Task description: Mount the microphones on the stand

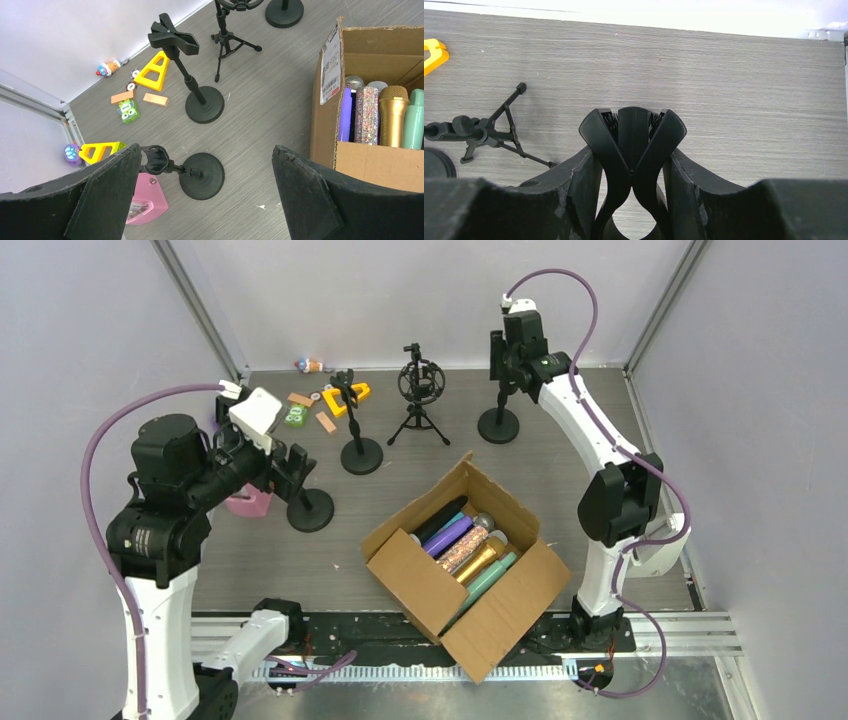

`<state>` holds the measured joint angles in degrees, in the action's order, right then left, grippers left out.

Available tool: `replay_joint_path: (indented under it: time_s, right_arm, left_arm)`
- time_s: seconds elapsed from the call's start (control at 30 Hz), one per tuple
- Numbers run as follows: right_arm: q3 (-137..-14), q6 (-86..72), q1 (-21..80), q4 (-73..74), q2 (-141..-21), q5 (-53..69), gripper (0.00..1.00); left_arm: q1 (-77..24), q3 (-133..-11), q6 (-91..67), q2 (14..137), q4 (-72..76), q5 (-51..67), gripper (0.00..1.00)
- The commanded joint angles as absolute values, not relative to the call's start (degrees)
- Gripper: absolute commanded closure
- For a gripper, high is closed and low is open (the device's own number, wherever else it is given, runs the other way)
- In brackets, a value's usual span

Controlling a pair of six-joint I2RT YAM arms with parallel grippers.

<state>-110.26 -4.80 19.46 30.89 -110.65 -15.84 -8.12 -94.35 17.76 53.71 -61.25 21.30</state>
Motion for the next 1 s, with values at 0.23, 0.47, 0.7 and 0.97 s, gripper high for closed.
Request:
replay_joint_path:
  time_s: [0.23, 0.47, 0.7, 0.97]
  right_arm:
    - [-112.11, -9.13, 16.82, 28.31, -108.19, -14.23, 0.2]
    - [-115.05, -9.43, 16.38, 31.43, -104.8, -17.24, 0.04]
    - [-103.7, -14.49, 17.12, 28.09, -88.05, -15.58, 0.05]
    - [-82.26, -12.88, 33.66, 28.31, -73.58, -16.46, 0.05]
  left_arm:
    - [-7.82, -94.97, 18.5, 53.41, -62.28, 22.85, 0.0]
    - [-7.82, -93.98, 19.54, 52.57, -62.27, 23.14, 0.01]
    - [-7.89, -93.28, 20.3, 52.01, -62.78, 23.66, 0.0]
    - [-7.84, -91.09, 22.78, 50.9, -64.93, 30.58, 0.0]
